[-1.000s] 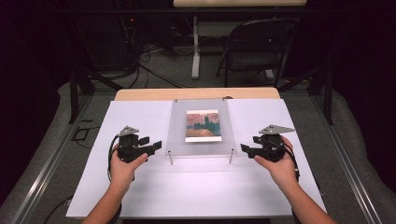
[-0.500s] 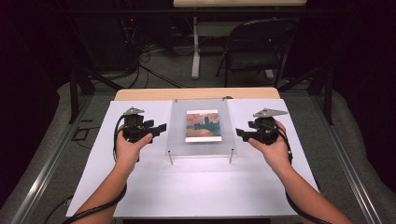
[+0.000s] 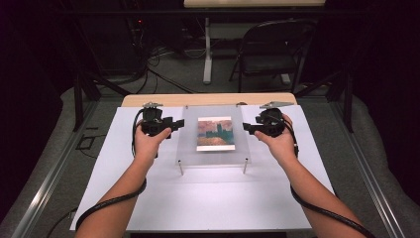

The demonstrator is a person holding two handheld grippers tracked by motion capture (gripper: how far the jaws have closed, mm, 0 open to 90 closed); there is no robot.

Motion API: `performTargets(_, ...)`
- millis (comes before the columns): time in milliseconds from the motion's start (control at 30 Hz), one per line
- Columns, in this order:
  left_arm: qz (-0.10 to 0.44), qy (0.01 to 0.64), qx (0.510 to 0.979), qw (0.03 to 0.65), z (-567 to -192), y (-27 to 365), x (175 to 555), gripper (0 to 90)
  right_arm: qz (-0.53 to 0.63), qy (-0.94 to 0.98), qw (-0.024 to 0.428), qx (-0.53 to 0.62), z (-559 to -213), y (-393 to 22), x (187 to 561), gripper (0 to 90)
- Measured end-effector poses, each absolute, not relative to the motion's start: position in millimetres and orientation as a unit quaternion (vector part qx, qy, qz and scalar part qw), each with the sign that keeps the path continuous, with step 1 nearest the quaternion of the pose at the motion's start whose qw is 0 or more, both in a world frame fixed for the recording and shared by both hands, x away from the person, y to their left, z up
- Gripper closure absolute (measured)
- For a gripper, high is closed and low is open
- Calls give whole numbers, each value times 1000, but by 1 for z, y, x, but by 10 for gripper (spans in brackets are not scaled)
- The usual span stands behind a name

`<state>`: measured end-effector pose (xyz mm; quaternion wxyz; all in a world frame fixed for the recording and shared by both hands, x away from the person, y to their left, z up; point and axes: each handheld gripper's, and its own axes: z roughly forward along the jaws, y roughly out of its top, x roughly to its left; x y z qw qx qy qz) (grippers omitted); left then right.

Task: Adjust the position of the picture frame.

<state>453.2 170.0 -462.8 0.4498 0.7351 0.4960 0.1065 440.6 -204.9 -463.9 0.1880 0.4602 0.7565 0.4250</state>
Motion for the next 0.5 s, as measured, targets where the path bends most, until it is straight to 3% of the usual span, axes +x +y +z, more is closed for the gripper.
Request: performTargets(500,122,510,731,437,-473,163,475,430,419,758,181,466,-476,-196,461,376)
